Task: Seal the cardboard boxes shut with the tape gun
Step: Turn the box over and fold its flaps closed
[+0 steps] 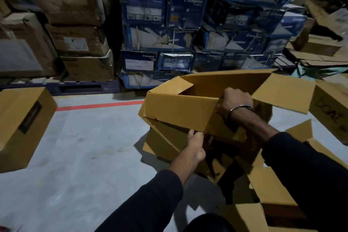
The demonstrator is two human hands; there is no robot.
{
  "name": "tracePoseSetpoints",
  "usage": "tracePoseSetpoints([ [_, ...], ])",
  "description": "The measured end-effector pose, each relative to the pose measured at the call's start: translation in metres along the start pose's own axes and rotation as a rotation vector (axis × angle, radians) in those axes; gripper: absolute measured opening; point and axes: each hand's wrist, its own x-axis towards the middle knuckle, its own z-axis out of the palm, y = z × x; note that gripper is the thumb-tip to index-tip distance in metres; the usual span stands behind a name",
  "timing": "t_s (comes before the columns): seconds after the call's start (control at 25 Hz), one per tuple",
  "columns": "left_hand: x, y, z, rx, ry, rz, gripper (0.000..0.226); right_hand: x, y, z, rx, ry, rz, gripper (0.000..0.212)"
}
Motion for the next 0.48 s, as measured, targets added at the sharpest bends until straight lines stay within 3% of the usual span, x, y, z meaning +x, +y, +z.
tracePoseSetpoints([
  [0.08, -0.015, 0.008, 0.003, -0.086, -0.069, 0.024, 0.027, -0.021, -0.023, -0.026, -0.096, 0.118, -0.063, 0.012],
  [0.16, -0.033, 0.026, -0.004, -0.108, -0.105, 0.003, 0.034, -0.048, -0.048, -0.055, -0.142, 0.186, -0.127, 0.002],
  [0.32, 0.013, 0.062, -0.045, -0.061, -0.173, 0.019, 0.042, -0.097, -0.089, -0.106, -0.176, 0.316, -0.2, 0.006],
  [0.48, -0.156, 0.154, -0.056, -0.022, -0.318, 0.172, 0.024, -0.136, -0.139, -0.141, -0.131, 0.437, -0.314, 0.007],
])
